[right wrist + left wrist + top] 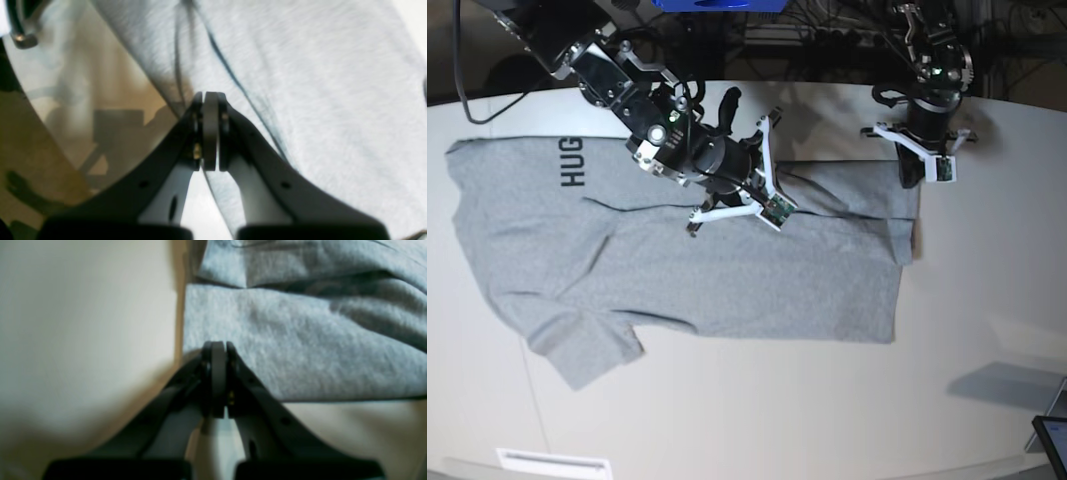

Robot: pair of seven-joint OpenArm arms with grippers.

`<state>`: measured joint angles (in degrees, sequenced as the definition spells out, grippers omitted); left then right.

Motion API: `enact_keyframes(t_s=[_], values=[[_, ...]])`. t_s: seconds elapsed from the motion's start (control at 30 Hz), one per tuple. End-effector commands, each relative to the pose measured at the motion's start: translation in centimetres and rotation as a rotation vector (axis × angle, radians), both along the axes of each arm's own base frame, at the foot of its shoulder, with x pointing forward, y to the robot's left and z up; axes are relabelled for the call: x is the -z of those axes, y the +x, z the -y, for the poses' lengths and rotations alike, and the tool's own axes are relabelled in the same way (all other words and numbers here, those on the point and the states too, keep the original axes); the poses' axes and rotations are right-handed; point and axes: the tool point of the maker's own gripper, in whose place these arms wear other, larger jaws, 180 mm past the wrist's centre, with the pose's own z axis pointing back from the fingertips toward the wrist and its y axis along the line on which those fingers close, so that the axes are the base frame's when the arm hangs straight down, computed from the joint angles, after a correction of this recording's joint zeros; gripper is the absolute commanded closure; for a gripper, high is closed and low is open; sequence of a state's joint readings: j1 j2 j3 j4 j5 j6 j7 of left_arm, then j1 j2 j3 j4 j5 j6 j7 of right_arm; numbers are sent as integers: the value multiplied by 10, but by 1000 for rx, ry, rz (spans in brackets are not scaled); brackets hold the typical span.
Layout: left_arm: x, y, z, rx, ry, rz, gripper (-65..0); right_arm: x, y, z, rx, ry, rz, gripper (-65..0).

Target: Fold the T-shirt properly

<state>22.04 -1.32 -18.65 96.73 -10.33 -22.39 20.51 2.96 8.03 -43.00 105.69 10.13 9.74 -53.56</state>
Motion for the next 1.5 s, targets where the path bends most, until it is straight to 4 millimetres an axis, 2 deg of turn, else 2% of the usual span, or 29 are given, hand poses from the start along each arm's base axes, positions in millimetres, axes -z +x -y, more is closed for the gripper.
enact_keyframes(t_s=[0.0, 0.13, 0.3, 0.43, 0.57, 0.67, 0.87, 1.17, 1.47], values=[[-15, 8, -2, 3, 12, 55, 0, -7, 9, -3, 2, 18, 26, 0], [-30, 12, 1, 15, 25, 92, 0, 17, 15, 8, 35, -29, -21, 0], [-38, 17, 3, 20, 31, 115, 0, 21, 18, 12, 47, -35, -28, 0], [-29, 20, 2, 13, 17, 100, 0, 20, 19, 12, 46, -36, -24, 0], [1, 13, 0, -6, -15, 14, 0, 18, 19, 9, 45, -26, -25, 0], [11, 8, -2, -14, -25, -10, 0, 17, 18, 7, 42, -22, -24, 0], [14, 5, -2, -17, -26, -21, 0, 10, 23, -1, 40, 0, -15, 0], [17, -7, -7, -23, -17, -42, 0, 24, 30, -17, 44, 12, -52, 0], [19, -8, -10, -20, -8, -51, 0, 42, 38, -13, 56, -14, -70, 0]])
